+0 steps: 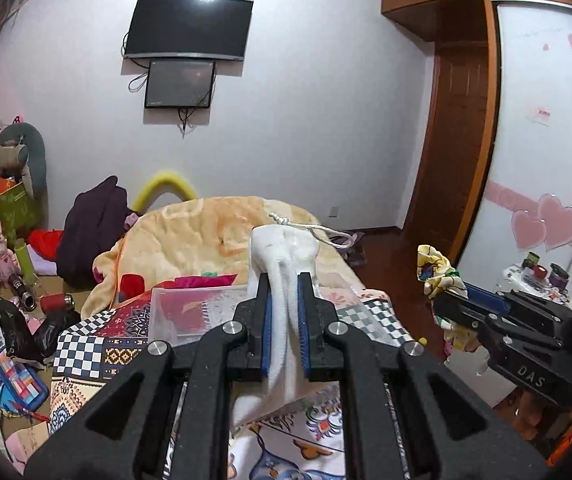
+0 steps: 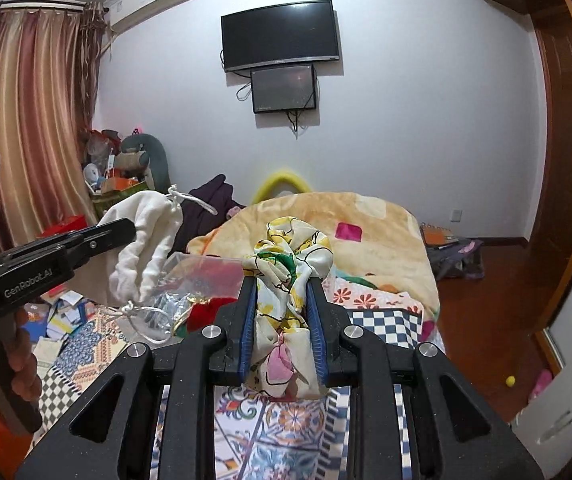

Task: Organize soft objects
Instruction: 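Place the white pouch and floral scrunchie into the clear box and release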

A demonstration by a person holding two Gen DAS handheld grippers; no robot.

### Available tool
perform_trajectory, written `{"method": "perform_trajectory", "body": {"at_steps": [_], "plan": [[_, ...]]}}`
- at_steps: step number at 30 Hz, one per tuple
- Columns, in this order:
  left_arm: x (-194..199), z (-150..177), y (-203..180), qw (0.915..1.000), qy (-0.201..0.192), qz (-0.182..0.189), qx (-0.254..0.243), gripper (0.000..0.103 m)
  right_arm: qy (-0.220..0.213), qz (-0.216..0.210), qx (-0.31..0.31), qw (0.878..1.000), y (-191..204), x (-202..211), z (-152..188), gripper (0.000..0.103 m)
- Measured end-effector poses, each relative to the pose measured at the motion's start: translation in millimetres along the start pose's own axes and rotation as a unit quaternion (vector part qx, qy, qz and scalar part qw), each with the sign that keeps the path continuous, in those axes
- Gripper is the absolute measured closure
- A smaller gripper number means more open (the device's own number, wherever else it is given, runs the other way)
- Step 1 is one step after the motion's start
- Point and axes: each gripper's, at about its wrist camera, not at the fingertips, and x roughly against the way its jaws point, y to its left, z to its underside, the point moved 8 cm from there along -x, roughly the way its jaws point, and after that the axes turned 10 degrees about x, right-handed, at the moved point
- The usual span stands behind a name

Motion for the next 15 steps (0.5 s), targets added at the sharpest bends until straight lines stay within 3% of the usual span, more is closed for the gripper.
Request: {"method": "perform_trajectory", "body": {"at_steps": [15], "plan": [[-75.4,38.4,20.7,0.9967,0.069,-0.044,-0.004,0.092,0.071,-0.005,0.014,0.997,6.4,-60.8,23.4,0.081]]}}
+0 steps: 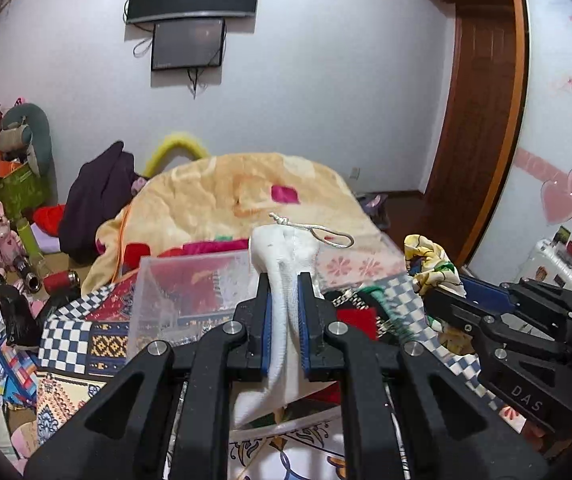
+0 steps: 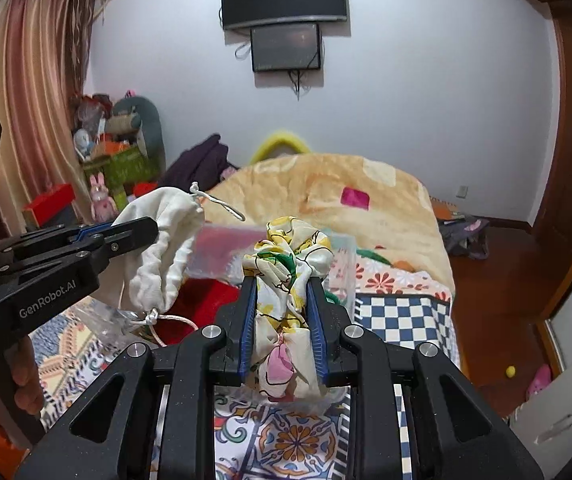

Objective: Organize soft objects

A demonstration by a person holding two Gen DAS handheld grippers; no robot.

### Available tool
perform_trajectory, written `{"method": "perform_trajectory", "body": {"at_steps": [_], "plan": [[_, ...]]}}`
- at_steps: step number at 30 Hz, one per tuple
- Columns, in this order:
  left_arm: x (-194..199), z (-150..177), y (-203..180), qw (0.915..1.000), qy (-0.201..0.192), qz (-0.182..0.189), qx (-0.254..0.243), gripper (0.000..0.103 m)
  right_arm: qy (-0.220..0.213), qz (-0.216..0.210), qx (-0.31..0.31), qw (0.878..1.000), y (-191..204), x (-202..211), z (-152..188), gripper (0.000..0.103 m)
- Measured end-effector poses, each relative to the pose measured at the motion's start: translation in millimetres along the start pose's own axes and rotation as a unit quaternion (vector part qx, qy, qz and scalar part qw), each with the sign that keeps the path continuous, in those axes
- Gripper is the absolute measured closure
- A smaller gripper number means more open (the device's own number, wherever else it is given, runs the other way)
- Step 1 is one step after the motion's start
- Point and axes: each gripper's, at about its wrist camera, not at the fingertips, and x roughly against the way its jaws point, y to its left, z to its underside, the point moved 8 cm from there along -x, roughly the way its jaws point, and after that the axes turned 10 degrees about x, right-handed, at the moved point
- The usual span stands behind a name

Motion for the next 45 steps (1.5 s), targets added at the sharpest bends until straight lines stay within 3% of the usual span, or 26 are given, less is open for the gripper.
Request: {"method": "perform_trajectory", "body": {"at_steps": [3,9,12,14,16,21,34,36,45], "plan": [[-17.6,9.7,4.0,0.9993,0.033,0.012,0.012,0.092,0.017,0.005,0.005,1.000,0.2,-11.5,7.2,0.079],[-31.5,19.4,11.4,0.9982,0.056,0.008,0.019,0.091,0.041,0.002,0.009,0.999,2.4,-24.2,15.2,0.079],[-32.7,22.0,13.0,0.9979,0.062,0.006,0.018,0.080,0.048,0.000,0.007,0.999,3.2,-26.7,16.8,0.067],[-30.4,22.4,14.7,0.9981,0.060,0.003,0.017,0.064,0.048,-0.001,0.007,0.999,4.1,-25.8,17.6,0.056],[-25.3,22.0,16.5,0.9983,0.056,0.002,0.018,0.055,0.046,-0.003,0.006,0.999,4.8,-22.2,17.6,0.051],[-5.6,15.7,18.0,0.9986,0.043,0.014,0.028,0.047,0.033,-0.005,0.000,0.999,0.2,-9.2,13.6,0.042],[99.0,-28.2,0.3,0.9971,-0.064,0.041,0.009,0.046,-0.067,0.002,-0.012,0.998,-8.4,72.3,-30.4,0.038],[118.4,-31.7,-3.7,0.9956,-0.084,0.042,0.002,0.045,-0.086,0.003,-0.012,0.996,-6.9,87.5,-36.0,0.033],[187.7,-38.4,-17.1,0.9870,-0.152,0.047,-0.020,0.023,-0.170,0.011,-0.008,0.985,4.8,152.1,-55.1,0.018]]}}
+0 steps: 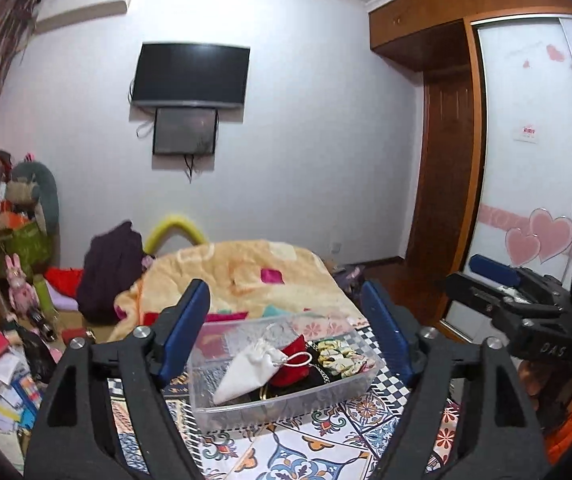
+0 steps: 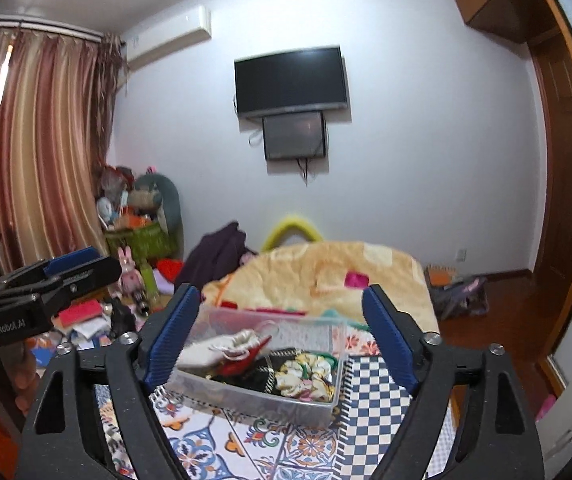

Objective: Organize soft objects

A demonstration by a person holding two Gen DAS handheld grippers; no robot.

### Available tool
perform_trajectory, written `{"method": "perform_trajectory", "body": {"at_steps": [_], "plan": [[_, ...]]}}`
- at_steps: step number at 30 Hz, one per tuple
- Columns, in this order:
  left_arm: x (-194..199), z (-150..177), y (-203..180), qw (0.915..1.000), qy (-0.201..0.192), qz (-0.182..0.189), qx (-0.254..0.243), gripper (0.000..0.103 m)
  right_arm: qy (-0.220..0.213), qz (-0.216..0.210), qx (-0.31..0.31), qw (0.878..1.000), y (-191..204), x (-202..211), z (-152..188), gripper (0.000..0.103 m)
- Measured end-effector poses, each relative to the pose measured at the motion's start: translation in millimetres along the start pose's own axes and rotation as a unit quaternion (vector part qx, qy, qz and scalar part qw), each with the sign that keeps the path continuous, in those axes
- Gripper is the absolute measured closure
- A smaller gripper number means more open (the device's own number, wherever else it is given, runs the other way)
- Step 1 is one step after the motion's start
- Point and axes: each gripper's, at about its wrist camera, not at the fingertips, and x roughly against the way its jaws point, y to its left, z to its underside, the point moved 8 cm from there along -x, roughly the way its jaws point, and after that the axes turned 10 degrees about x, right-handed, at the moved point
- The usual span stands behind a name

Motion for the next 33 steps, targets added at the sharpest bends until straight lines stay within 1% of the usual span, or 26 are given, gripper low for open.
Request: {"method": "perform_trajectory", "body": {"at_steps": [2,3,4,5,8,14,19,33], "plan": [[8.6,-2.9,-2.6,0.9999,-0.009,-0.002,-0.008,0.013,-0.010,0.002,0.000,1.000,1.3,6.8,-4.2,0.015],[12.3,-3.2,-3.3,0.9999,-0.012,-0.002,-0.008,0.010,-0.012,0.002,-0.002,1.000,2.0,7.7,-4.5,0.014],[15.9,-3.7,-3.7,0.9999,-0.015,-0.001,-0.006,0.007,-0.015,0.001,-0.004,1.000,2.6,8.9,-5.6,0.010],[18.1,-3.9,-3.4,0.9998,-0.016,0.000,-0.006,0.006,-0.017,0.000,-0.007,1.000,3.4,10.8,-5.3,0.005],[23.5,-2.1,-2.2,0.9998,-0.018,0.002,0.000,0.002,-0.024,0.004,-0.012,1.000,5.2,13.1,-5.8,0.002],[25.8,3.8,-3.0,0.9999,-0.014,0.003,0.004,0.002,-0.019,0.005,-0.009,1.000,9.1,10.7,-1.0,0.000],[24.1,8.2,-1.6,0.9999,-0.013,-0.002,0.004,0.001,-0.015,0.005,-0.009,1.000,8.8,10.9,5.4,0.000],[19.9,13.1,3.5,0.9999,-0.008,-0.008,0.009,0.001,-0.015,0.010,-0.007,1.000,8.1,13.1,7.7,0.000]]}}
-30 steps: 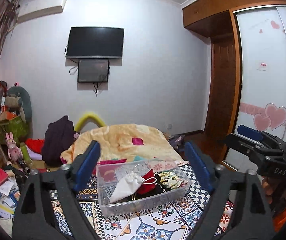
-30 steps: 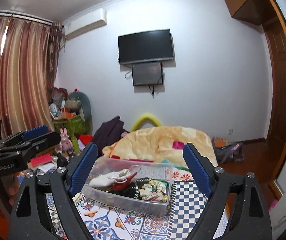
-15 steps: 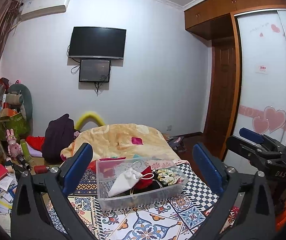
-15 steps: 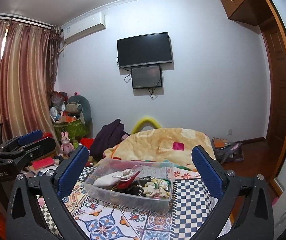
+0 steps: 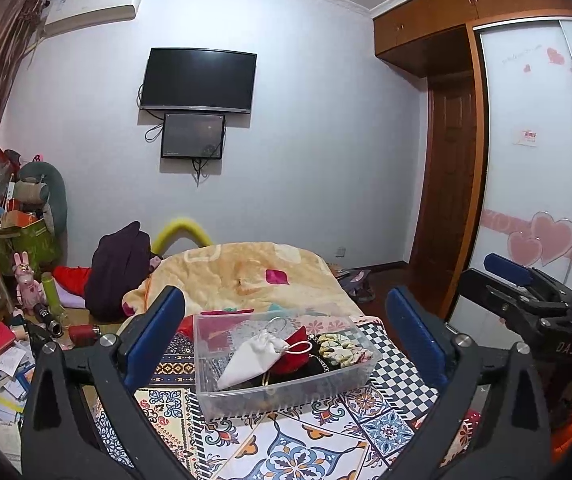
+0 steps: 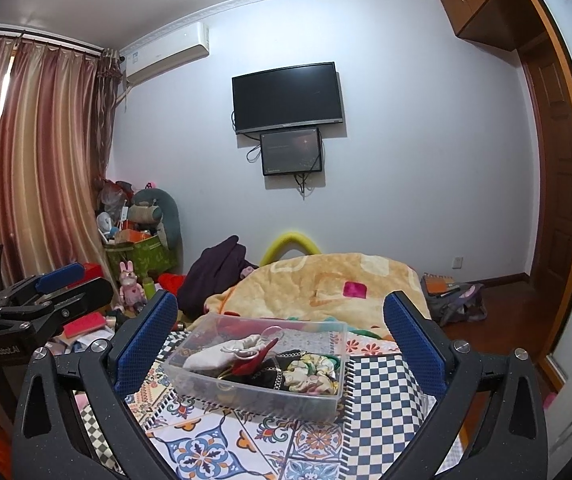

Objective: Organize soft objects

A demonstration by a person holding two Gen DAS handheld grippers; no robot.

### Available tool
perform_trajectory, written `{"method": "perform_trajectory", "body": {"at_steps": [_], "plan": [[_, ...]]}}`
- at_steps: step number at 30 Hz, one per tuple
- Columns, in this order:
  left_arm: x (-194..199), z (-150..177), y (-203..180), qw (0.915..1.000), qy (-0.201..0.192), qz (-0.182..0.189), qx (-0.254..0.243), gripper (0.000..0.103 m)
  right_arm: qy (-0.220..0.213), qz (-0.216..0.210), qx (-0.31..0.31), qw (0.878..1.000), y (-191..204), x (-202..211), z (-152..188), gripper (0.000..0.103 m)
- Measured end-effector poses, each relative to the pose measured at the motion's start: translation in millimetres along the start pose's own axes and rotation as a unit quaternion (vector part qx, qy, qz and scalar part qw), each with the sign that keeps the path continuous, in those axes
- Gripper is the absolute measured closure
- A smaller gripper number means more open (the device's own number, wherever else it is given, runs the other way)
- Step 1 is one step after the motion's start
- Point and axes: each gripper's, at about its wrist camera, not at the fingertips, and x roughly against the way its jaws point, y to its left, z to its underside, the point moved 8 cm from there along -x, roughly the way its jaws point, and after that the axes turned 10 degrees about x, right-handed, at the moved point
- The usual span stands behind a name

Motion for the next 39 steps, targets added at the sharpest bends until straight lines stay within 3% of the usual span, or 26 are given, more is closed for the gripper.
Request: {"method": "perform_trajectory", "body": {"at_steps": [39], "plan": [[-1.1,4.7,-0.7,0.9999,0.010,0.012,0.001,0.000,0.000,0.002,0.016,1.000,4.8,-0.3,-0.8,0.000]]}}
